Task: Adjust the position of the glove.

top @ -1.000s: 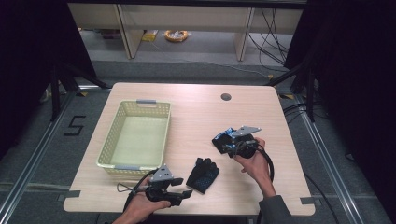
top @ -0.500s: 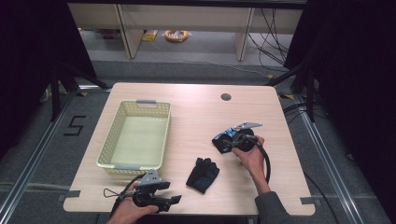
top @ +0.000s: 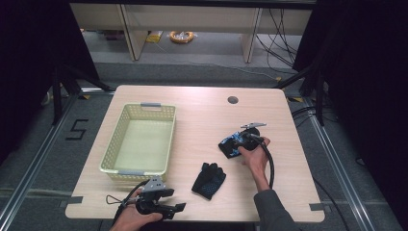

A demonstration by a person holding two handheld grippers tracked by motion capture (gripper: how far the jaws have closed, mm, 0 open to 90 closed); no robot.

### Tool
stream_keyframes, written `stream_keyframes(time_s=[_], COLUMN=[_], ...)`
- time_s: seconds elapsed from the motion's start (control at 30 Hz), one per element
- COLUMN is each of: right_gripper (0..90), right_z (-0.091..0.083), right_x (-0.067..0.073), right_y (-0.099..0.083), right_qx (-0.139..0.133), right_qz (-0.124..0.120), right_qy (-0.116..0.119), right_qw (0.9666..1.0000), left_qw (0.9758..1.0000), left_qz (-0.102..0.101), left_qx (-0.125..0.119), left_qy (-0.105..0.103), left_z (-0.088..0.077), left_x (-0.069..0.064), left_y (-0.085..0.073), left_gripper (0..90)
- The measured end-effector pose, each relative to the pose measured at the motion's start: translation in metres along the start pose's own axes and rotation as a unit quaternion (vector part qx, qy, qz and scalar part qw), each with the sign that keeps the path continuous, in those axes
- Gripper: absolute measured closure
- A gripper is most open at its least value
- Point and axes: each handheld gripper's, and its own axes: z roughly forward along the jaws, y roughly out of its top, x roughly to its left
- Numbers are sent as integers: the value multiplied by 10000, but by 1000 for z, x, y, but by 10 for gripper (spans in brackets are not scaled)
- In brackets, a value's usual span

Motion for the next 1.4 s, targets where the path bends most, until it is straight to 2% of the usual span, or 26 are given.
stream_keyframes(time_s=[0.1, 0.13, 0.2, 0.27, 0.3, 0.37, 0.4, 0.43, 0.47, 0.5, 0.57, 0.7, 0.73, 0.77, 0.8, 0.87, 0.9, 0.93, 1.07, 1.13, 1.17, 1.2, 1.23, 1.3, 1.33, 1.4], right_gripper=[562, 605, 641, 680, 707, 774, 816, 861, 865, 874, 887, 892, 892, 892, 892, 892, 893, 893, 893, 893, 893, 892, 893, 893, 893, 893], right_z=[3, 2, 4, 2, 3, 1, 1, 1, 3, 1, 2, -1, -2, -4, -3, -5, -12, -13, -27, -30, -33, -42, -43, -50, -54, -58], right_x=[-1, -1, -2, -2, -3, -3, -4, -4, -6, -5, -6, -6, -7, -7, -9, -9, -9, -11, -13, -14, -14, -15, -17, -15, -16, -14], right_y=[-2, -2, -4, -5, -5, -7, -7, -7, -8, -8, -9, -8, -9, -7, -7, -7, -6, -5, -3, -3, -3, -3, -2, -3, -2, -3], right_qx=[-42, -29, -130, -92, -119, -154, -165, -173, -280, -219, -254, -293, -371, -343, -528, -512, -537, -654, -843, -874, -907, -989, -1100, -1129, -1204, -1184], right_qz=[-17, -21, -64, -62, -108, -223, -286, -308, -409, -389, -562, -495, -572, -502, -661, -607, -556, -672, -594, -614, -593, -536, -621, -523, -686, -684], right_qy=[108, 135, 284, 263, 364, 277, 337, 350, 404, 429, 409, 451, 441, 483, 473, 503, 537, 539, 632, 603, 703, 694, 705, 756, 709, 769], right_qw=[9999, 9999, 9995, 9996, 9992, 9992, 9989, 9988, 9980, 9981, 9973, 9973, 9967, 9970, 9953, 9956, 9956, 9941, 9927, 9925, 9916, 9912, 9895, 9893, 9878, 9876], left_qw=[10000, 10000, 10000, 10000, 9999, 10000, 10000, 10000, 10000, 10000, 10000, 9999, 10000, 10000, 10000, 10000, 10000, 10000, 10000, 10000, 10000, 10000, 10000, 9999, 10000, 9999], left_qz=[-12, -25, -26, -13, 53, 45, -37, -37, -37, -57, -74, -133, -54, -46, -49, -66, -63, -43, -77, -74, -80, -78, -50, -104, -84, -93], left_qx=[-11, -74, -29, -32, 40, 46, -29, -29, -24, -27, -52, 9, -2, -4, -1, 2, -14, -2, -22, -20, -39, -20, 2, -38, -25, -33], left_qy=[-2, 37, 70, 46, 97, 58, 8, 9, 12, 31, 34, 37, 28, 29, 32, 36, 18, 58, 38, 33, 28, 45, 44, 30, 28, 24], left_z=[0, 1, 1, 1, 0, 0, 2, 2, 2, 2, 3, 2, 2, 2, 2, 2, 2, 2, 1, 1, 1, 1, 1, 2, 2, 2], left_x=[0, 0, 0, 0, 0, 0, -1, -1, -1, 0, 0, 1, 1, 1, 1, 1, 2, 2, 2, 2, 3, 3, 3, 3, 4, 3], left_y=[0, -1, -1, -1, -1, -1, -1, -1, -1, -1, -1, -2, -1, -1, -1, -1, -1, -2, -1, -1, -1, -1, -1, -1, -1, -1], left_gripper=[296, 296, 296, 296, 296, 296, 296, 296, 297, 297, 298, 299, 299, 299, 300, 300, 300, 300, 300, 300, 300, 301, 301, 301, 300, 300])
